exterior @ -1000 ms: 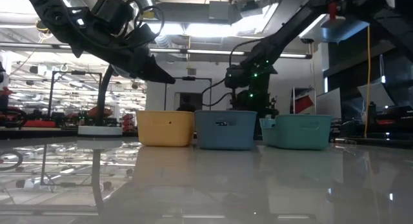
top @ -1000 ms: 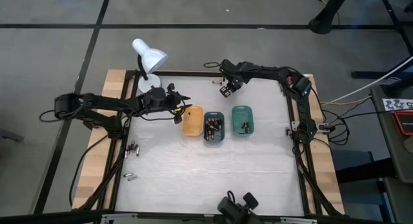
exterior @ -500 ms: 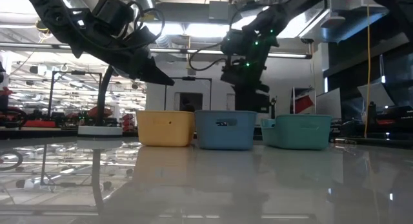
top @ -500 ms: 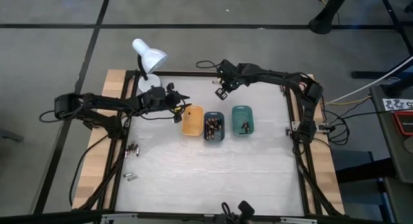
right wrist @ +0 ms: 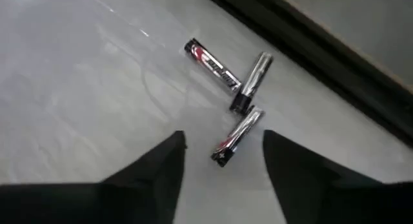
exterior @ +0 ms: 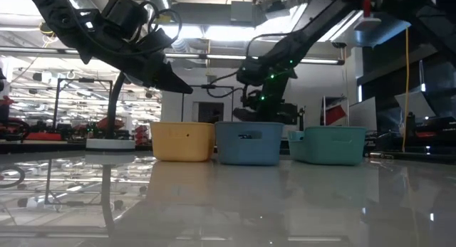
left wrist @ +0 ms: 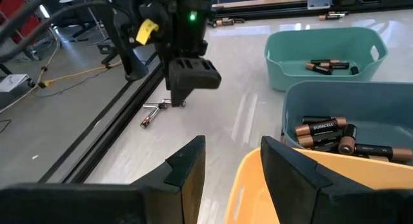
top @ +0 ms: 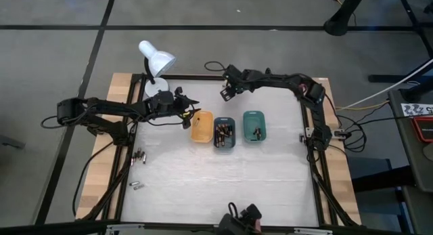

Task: Sort batteries
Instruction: Put the silver battery into the yellow bin

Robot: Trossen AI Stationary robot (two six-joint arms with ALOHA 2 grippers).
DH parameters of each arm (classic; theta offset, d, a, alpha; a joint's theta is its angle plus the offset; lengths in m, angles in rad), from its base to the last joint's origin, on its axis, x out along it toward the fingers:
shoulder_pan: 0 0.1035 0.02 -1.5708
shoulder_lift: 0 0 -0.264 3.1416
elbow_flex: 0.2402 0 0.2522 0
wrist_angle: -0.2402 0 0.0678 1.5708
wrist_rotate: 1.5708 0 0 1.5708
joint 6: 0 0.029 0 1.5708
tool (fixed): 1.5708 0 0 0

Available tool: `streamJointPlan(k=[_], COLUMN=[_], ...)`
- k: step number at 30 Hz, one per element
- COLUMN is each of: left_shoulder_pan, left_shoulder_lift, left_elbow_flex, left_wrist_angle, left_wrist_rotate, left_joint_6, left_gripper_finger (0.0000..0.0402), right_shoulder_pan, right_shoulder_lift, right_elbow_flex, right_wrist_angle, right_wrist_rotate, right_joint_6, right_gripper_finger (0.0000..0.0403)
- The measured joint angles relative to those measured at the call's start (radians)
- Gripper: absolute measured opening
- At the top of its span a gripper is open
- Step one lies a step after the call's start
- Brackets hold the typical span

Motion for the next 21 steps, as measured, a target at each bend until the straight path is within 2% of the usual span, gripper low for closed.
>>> streamJointPlan(k=[5,10,16,21], left_shoulder_pan=[-0.003,-0.003,-0.003,-0.003], left_shoulder_lift=[0.0,0.0,0.0,0.0], left_elbow_flex=[0.0,0.0,0.0,0.0], left_wrist_angle=[0.0,0.001,0.003,0.003], left_wrist_rotate=[0.0,0.0,0.0,0.0], left_joint_6=[0.002,0.003,0.003,0.005], left_gripper_finger=[0.014,0.014,0.014,0.014], right_shoulder_pan=[0.0,-0.009,-0.014,-0.018], right_shoulder_lift=[0.015,0.026,0.058,0.068], right_elbow_flex=[0.0,0.001,0.001,0.003], right_wrist_angle=[0.001,0.01,0.003,0.012], right_wrist_rotate=[0.008,0.009,-0.007,-0.043], right_joint_6=[0.026,0.078,0.134,0.136], right_gripper_finger=[0.0258,0.0255,0.0213,0.0146])
